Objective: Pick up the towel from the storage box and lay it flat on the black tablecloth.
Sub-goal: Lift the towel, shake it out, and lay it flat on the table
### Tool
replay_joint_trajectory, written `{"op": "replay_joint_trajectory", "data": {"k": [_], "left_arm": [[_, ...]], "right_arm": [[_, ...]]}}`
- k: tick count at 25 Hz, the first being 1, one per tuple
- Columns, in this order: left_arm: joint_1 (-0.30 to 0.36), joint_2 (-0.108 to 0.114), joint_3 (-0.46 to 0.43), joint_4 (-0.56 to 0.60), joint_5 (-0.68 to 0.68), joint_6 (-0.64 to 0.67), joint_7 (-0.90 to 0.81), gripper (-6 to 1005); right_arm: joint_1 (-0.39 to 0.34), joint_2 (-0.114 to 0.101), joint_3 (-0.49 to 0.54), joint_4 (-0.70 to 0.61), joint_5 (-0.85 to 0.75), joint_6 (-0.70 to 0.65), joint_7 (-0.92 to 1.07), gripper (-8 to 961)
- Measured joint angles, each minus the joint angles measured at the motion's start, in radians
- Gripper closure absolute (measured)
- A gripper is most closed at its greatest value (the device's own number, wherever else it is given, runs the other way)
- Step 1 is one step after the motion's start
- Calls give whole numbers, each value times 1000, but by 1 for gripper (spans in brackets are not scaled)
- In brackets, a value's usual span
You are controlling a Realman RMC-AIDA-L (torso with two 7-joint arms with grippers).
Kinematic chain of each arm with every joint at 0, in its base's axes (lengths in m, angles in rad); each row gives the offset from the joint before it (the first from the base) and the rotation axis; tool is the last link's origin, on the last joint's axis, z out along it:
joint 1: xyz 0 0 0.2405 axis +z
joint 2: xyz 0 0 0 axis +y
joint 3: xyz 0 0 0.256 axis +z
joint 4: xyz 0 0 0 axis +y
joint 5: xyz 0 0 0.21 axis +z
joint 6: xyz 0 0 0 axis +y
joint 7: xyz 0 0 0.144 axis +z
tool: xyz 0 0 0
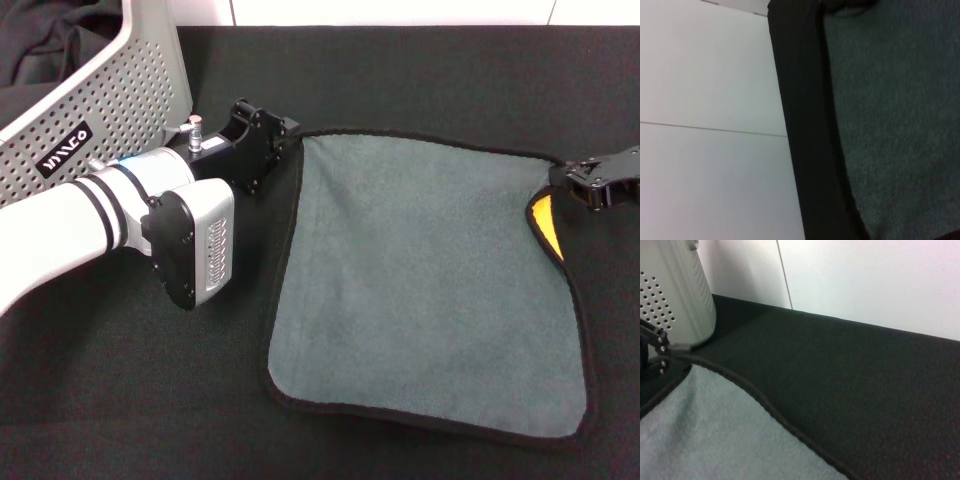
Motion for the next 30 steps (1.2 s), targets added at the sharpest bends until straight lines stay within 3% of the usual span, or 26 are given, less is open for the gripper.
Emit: {"op": "replay_joint_trajectory", "data": {"k": [11,30], "left_arm": [[3,-16,-30,-12,-1,-2,44,891],[9,-25,-21,-15,-2,8,37,880]], "right_arm": [[36,-17,-3,2,-44,8,10,926],[238,-81,-3,-12,-365,140,247,925]]}}
